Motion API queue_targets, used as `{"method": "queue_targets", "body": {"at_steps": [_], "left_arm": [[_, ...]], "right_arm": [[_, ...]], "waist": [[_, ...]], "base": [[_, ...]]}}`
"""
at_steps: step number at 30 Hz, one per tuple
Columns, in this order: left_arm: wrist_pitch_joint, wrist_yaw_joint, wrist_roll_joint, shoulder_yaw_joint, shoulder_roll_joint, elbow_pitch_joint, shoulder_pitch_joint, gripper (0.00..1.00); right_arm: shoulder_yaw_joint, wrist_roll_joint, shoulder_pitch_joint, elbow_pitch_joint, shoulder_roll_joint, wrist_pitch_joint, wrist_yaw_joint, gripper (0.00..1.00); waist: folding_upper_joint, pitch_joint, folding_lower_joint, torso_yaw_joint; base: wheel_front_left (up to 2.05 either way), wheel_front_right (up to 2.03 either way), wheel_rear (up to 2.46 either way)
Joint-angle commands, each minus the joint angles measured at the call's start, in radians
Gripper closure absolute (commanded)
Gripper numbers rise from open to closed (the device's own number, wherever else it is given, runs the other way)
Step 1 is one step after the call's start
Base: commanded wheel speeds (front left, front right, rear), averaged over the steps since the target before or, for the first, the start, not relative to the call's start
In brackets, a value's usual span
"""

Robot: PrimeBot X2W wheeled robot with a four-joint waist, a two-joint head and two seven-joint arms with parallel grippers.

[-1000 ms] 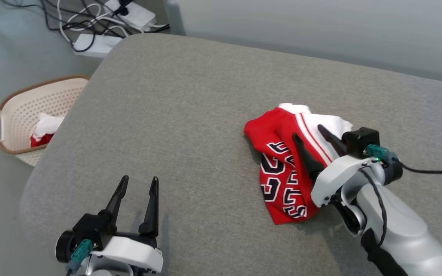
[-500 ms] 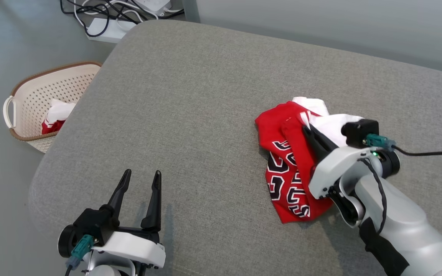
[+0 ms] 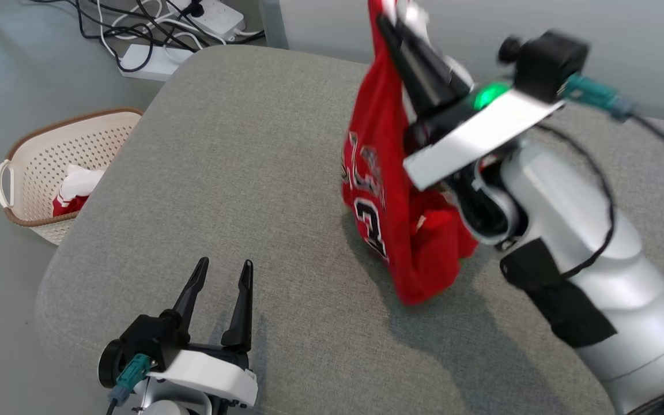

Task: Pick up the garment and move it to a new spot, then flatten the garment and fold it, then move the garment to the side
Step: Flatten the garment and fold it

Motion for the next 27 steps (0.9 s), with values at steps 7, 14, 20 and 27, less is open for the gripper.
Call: {"method": "queue_targets", "body": {"at_steps": [7, 14, 20, 27], "left_arm": [[-0.01, 0.006, -0.016, 0.023, 0.005, -0.022, -0.026, 0.0], [-0.01, -0.011, -0.02, -0.04, 0.005, -0.022, -0.062, 0.0], [-0.01, -0.047, -0.031, -0.135, 0.005, 0.022, -0.106, 0.0], [-0.01, -0.098, 0.0, -0.351, 0.005, 0.206, -0.191, 0.0]], "right_arm": [[-0.173, -0.137, 0.01, 0.082, -0.021, -0.012, 0.004, 1.0], [-0.236, -0.258, 0.086, 0.444, -0.108, -0.01, 0.004, 1.0], [-0.228, -0.252, 0.109, 0.565, -0.119, 0.009, 0.004, 0.0], [-0.23, -0.229, 0.129, 0.512, -0.132, -0.01, 0.004, 0.0]], "waist": [[0.0, -0.024, 0.0, -0.019], [0.0, -0.003, 0.0, -0.053], [0.0, 0.011, 0.0, -0.091], [0.0, 0.018, 0.0, -0.174]], "base": [[0.0, 0.0, 0.0], [0.0, 0.0, 0.0], [0.0, 0.0, 0.0], [0.0, 0.0, 0.0]]}}
